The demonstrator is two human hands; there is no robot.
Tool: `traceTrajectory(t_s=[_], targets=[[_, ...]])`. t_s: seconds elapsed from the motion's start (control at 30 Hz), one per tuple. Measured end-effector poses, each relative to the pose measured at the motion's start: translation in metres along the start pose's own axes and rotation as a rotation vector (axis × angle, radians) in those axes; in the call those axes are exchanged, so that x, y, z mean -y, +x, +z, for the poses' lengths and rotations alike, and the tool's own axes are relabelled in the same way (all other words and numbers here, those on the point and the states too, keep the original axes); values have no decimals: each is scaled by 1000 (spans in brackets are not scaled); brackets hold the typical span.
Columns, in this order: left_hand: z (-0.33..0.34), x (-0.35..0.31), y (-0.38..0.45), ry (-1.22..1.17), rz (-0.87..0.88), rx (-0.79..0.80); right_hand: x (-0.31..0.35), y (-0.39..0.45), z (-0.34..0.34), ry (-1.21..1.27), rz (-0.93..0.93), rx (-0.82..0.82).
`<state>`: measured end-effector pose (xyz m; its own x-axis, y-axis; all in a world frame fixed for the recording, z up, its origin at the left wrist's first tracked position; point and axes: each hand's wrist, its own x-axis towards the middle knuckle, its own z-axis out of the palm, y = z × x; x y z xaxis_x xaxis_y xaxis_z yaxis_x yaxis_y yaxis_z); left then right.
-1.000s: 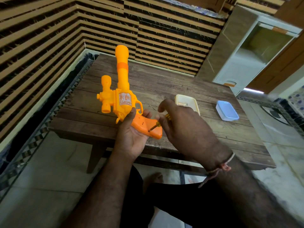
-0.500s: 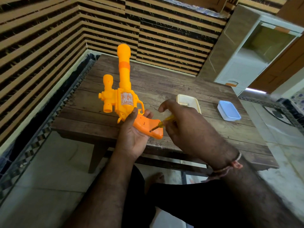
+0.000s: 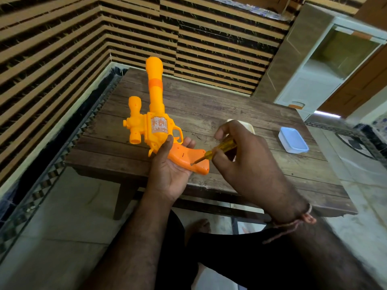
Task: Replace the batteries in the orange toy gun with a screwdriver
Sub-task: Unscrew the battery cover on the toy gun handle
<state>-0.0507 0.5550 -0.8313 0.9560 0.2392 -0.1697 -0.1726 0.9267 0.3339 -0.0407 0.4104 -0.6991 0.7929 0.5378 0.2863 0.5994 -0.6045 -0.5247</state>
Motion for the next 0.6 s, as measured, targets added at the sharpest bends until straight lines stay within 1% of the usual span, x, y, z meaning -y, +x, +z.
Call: traceTrajectory(t_s=[0.13, 0.3, 0.6], targets=[[3, -1, 0, -8, -9, -45, -4, -5, 1, 111, 47, -80], [4, -1, -2, 12, -13, -40, -9, -10, 4, 222, 56, -107], [5, -1, -2, 9, -17, -77, -12, -13, 14, 135, 49, -117]])
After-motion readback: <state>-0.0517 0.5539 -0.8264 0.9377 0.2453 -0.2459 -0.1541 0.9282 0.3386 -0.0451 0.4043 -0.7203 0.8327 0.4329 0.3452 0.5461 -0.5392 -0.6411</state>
